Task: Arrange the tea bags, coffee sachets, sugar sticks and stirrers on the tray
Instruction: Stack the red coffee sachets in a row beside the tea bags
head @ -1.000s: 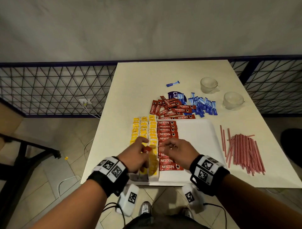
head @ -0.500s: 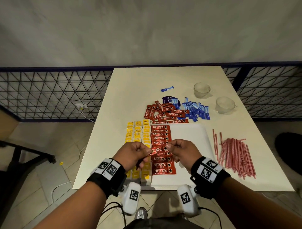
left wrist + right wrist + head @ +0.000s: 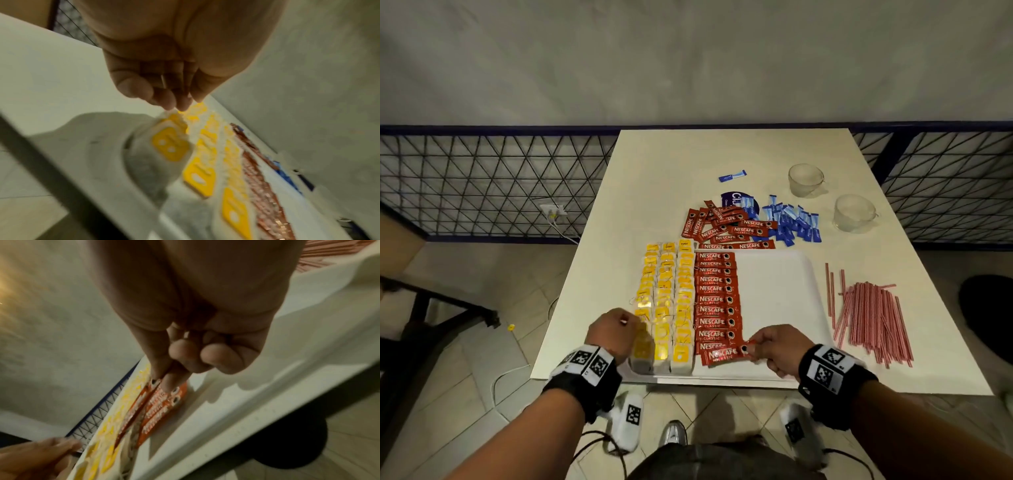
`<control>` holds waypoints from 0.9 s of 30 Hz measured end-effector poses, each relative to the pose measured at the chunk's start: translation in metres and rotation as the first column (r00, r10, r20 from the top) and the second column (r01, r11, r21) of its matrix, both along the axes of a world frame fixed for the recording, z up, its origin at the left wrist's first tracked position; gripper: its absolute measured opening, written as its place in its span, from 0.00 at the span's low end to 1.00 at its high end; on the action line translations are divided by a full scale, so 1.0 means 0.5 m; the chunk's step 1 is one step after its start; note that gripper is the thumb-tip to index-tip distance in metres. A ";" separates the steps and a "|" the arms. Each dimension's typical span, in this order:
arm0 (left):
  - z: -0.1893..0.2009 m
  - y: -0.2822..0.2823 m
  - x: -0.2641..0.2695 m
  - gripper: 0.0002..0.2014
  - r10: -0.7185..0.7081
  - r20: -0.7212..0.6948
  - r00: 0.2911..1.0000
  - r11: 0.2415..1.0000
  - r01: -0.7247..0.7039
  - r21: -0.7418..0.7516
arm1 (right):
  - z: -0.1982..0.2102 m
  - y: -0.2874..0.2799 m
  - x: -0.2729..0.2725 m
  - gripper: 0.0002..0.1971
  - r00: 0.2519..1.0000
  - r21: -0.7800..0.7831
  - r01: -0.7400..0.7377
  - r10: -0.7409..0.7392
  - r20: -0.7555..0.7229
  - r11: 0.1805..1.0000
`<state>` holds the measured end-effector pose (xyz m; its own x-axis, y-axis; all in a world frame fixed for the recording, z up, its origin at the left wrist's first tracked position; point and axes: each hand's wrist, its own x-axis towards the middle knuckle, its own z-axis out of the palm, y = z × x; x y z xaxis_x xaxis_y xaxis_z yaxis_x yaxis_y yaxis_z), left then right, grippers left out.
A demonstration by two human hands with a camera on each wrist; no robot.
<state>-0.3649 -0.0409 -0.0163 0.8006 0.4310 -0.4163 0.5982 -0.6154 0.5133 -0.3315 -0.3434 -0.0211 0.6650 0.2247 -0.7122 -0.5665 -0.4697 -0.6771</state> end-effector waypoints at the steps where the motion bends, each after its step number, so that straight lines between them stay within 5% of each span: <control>1: -0.009 0.012 -0.008 0.07 0.000 -0.039 0.999 0.998 0.002 0.067 | -0.010 0.000 -0.005 0.03 1.000 -0.028 -0.004 0.003 -0.022 1.000; 6: -0.037 0.025 -0.035 0.09 0.015 -0.105 0.994 0.995 -0.004 0.103 | -0.027 0.014 -0.007 0.04 0.998 -0.160 -0.022 0.014 -0.053 0.987; 10: -0.044 0.023 -0.045 0.08 0.020 -0.131 0.991 0.997 -0.009 0.081 | -0.018 0.033 0.006 0.06 0.960 -0.381 -0.259 0.279 -0.003 0.887; 14: -0.047 0.030 -0.047 0.07 0.007 -0.161 0.987 0.996 0.007 0.086 | -0.014 0.043 0.003 0.20 0.910 -0.582 -0.329 0.414 0.014 0.744; 16: -0.049 0.035 -0.048 0.07 0.002 -0.166 0.986 0.996 0.013 0.089 | -0.008 0.045 -0.002 0.17 0.894 -0.575 -0.281 0.427 0.133 0.768; 18: -0.054 0.038 -0.048 0.06 0.007 -0.166 0.986 0.997 0.006 0.079 | -0.002 0.050 -0.006 0.11 0.803 -0.531 -0.341 0.534 0.264 0.775; 22: -0.065 0.037 -0.048 0.07 0.000 -0.175 0.985 1.000 0.002 0.008 | 0.005 0.078 -0.003 0.11 0.533 -0.587 -0.543 0.787 0.312 0.601; 27: -0.071 0.038 -0.050 0.05 -0.034 -0.169 0.985 0.999 0.031 -0.018 | -0.004 0.098 0.002 0.13 0.455 -0.644 -0.569 0.848 0.271 0.511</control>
